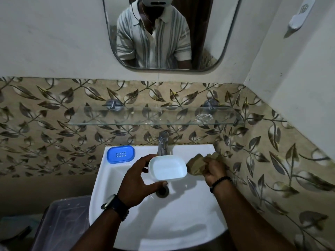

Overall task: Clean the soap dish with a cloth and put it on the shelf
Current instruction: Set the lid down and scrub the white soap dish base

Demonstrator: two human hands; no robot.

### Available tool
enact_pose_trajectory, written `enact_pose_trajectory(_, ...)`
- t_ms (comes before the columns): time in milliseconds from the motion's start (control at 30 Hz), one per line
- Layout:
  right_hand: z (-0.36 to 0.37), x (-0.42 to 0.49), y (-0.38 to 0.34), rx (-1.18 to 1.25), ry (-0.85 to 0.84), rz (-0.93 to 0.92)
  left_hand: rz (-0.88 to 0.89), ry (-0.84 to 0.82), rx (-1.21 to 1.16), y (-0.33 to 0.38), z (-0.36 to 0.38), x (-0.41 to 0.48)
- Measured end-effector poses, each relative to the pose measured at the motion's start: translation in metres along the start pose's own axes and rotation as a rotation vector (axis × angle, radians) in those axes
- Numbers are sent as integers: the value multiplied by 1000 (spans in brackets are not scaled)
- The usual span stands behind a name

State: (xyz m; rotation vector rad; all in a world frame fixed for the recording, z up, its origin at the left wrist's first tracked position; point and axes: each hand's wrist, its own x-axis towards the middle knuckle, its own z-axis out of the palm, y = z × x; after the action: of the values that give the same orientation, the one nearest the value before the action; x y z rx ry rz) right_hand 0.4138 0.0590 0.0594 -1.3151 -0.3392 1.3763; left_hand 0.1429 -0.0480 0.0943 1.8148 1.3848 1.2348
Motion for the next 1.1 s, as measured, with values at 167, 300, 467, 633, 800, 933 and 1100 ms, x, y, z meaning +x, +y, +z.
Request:
enact_pose_trajectory(167, 21, 30, -22, -4, 36, -123, -28, 9, -4, 1, 0, -7)
enact_pose_trajectory(300, 34, 54, -21, 99, -14, -143, -57, 12, 14, -3, -3, -18)
enact_pose_trajectory(467, 29, 79, -5, -406, 92, -174, -108, 24, 37, -8, -12, -31)
enact_pose_trajectory(633, 4, 85, 14, -1216, 239, -392, -137, 33, 38, -10, -16, -31)
enact_pose_trajectory(800, -7, 69, 19, -1320, 399, -544, -131, 26, 29, -6, -12, -28)
enact_pose_trajectory(933, -27, 57, 29, -1494, 253, -979, -131, 23, 25, -3, -3, -25)
enact_pose_trajectory(1100, -31, 58, 40, -1903, -62, -779, -136, -9, 3, 0, 11, -24)
